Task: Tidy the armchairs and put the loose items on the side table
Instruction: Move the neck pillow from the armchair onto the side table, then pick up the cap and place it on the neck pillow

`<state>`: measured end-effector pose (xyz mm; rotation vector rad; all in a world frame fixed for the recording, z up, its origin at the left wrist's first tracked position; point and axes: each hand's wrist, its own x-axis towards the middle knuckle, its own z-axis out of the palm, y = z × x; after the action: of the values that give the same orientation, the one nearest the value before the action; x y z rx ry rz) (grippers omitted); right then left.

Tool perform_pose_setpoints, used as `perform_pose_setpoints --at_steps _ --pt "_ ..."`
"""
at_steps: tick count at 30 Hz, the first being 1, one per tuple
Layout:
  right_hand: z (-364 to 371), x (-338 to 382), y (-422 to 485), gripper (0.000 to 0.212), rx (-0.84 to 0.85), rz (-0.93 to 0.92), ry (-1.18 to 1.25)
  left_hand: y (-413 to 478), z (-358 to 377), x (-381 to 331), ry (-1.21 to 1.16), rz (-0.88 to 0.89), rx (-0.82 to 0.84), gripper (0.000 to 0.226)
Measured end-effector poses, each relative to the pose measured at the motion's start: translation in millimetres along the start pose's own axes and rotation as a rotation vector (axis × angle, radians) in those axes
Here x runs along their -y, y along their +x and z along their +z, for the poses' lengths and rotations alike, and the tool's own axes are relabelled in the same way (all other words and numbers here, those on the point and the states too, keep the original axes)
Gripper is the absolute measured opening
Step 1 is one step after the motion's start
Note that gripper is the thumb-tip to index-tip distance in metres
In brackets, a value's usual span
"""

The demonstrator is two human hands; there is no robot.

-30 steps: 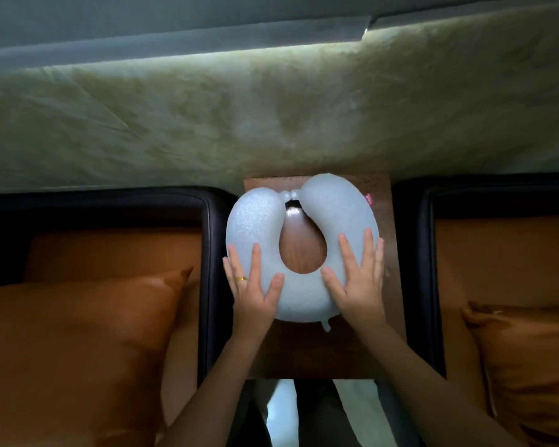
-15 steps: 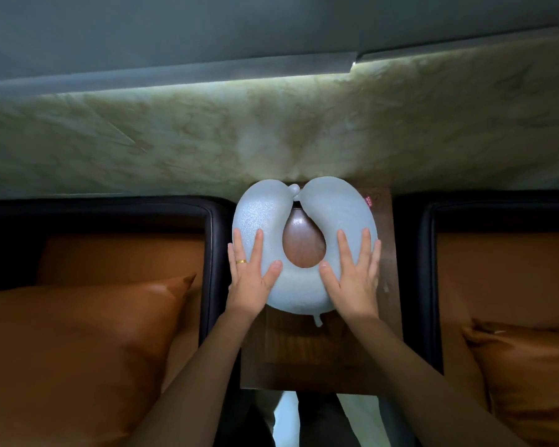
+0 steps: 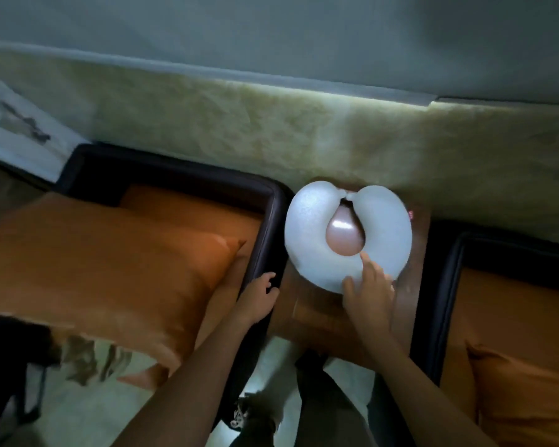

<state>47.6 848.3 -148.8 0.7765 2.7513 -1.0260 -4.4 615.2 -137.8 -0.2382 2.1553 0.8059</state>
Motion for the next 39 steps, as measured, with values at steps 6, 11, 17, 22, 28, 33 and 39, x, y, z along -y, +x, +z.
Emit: perform_pose_setpoints --at_steps 6,11,17,22,28,33,39 --pt "50.6 11.9 -92.7 0.051 0.56 -0.211 -0.083 -92.0 15.2 91.8 -0.135 -0.107 -0.039 0.041" --pt "95.3 33.2 -166.8 0.042 0.93 -0.428 -0.376 -168.7 46.8 182.5 -0.151 -0.194 -0.069 0.037" --pt "135.9 47.4 -231.0 0.036 1.165 -0.413 -0.464 -265.6 102.8 292.7 -0.354 -0.377 -0.176 0.038" --pt "169.5 55.9 -294.9 0.033 1.239 -0.41 -0.579 -341.1 154.0 376.6 -0.565 -0.477 -0.323 0.036" --pt "199.1 63.7 -402.1 0.023 1.226 -0.443 -0.559 -432.1 218.7 475.7 -0.78 -0.621 -0.43 0.037" --pt "219.2 97.5 -458.8 0.027 1.248 -0.58 -0.551 -473.4 252.5 524.9 -0.869 -0.706 -0.493 0.036" --pt "243.0 122.7 -488.4 0.029 1.262 -0.614 -0.575 -473.5 266.0 539.0 -0.952 -0.708 -0.497 0.036"
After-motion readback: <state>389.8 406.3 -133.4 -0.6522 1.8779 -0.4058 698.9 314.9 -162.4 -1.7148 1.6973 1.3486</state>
